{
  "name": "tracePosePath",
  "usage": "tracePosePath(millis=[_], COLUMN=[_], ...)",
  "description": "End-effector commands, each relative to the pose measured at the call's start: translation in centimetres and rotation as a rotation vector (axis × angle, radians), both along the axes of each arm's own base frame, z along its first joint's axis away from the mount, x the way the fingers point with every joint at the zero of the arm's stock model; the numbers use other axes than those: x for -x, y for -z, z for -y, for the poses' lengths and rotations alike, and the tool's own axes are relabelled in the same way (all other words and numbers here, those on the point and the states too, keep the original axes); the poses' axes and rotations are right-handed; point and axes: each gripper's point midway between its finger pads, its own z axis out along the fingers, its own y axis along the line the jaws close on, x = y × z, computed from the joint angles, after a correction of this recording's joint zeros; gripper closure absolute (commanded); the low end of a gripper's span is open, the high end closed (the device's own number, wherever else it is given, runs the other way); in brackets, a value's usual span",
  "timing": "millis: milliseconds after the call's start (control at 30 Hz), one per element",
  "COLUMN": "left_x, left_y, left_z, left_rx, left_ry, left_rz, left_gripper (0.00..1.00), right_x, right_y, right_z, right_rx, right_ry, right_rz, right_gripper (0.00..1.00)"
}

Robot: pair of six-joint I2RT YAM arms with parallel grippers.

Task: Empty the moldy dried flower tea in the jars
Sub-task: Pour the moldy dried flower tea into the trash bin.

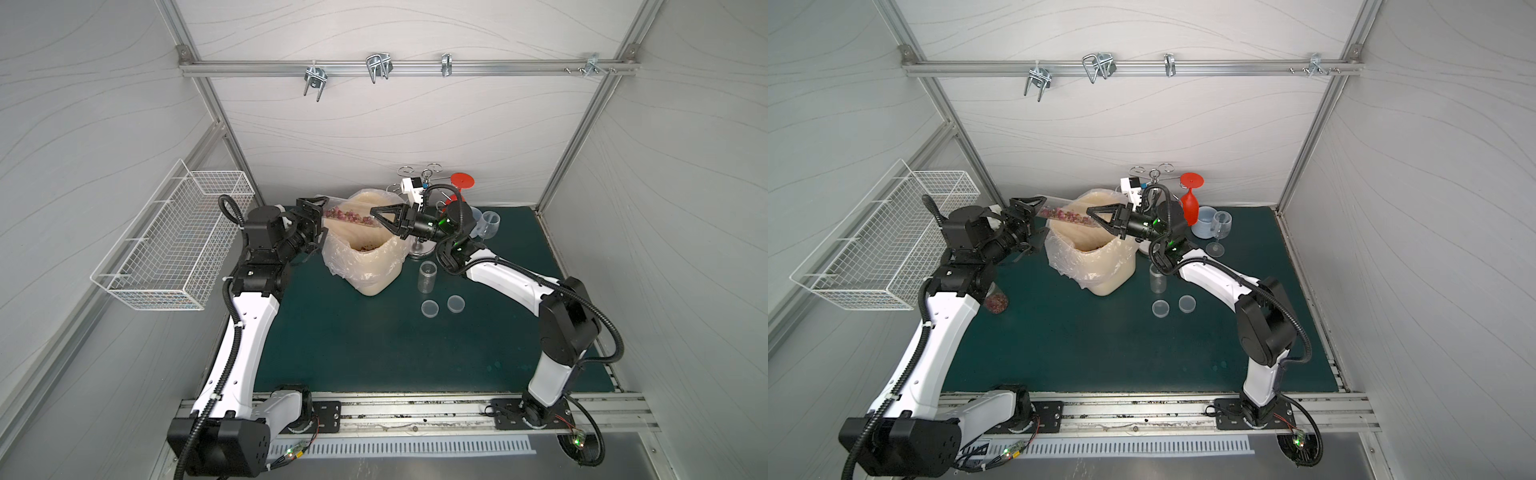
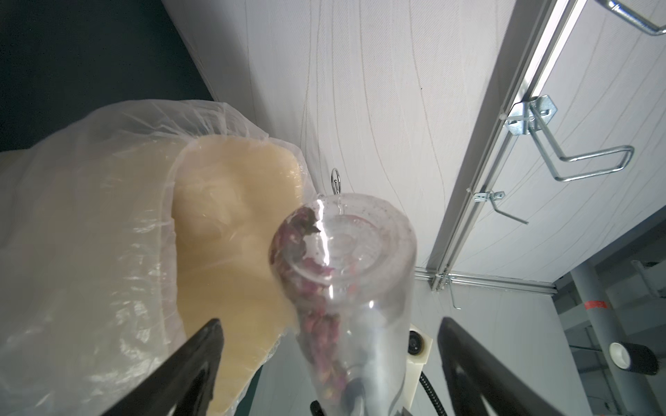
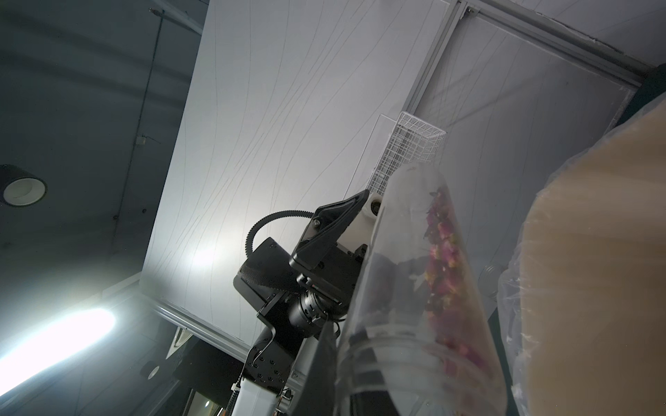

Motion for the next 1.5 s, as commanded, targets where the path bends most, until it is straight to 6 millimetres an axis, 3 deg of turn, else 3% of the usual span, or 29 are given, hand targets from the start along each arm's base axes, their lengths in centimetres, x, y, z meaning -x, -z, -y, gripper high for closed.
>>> tracePosePath(millis=[0,133,267,467,600,1067,1200,1467], left_x=[-0.8,-1.7,-2.5,-2.9,-3.3,-4.5,-4.6,-4.9], left_y=[-2.7,-2.7,-2.3,-1.6,-1.0,-2.0,-2.8,-2.9], left_z=[0.5,0.8,1.0,0.9,0.6,-1.9,-3.0,-3.6], left_rx=[0.077,0.115,0.143,0.135,0.111,-0.184,-0.317,-0.515], left_ry=[0.026,0.047,0.052,0.047,0.032,-0.070,-0.117,-0.135], left_rz=[0.086,0.095,0.096,0.087,0.082,0.141,0.179,0.219], left_gripper=[0.08,0.15,0.40,0.62,0.72,0.84,0.85,0.92], right_x=[1.9,2.1,2.3,1.6,0.7,-1.3,-0.7,2.2], right_y=[-3.0,-2.5,-2.3,-1.7,-1.2,0.7,1.6,4.5], right_z=[0.4,-0.1,-0.5,-0.6,-0.1,4.0,5.2,8.8], right_rx=[-0.074,-0.065,-0.063,-0.053,-0.039,0.136,0.253,0.501], right_ry=[-0.024,-0.034,-0.040,-0.023,0.000,0.223,0.276,0.319], right_rz=[0.038,0.027,0.021,0.012,0.011,0.139,0.230,0.412], right_gripper=[1.00,1.00,1.00,1.00,0.87,0.43,0.29,0.12])
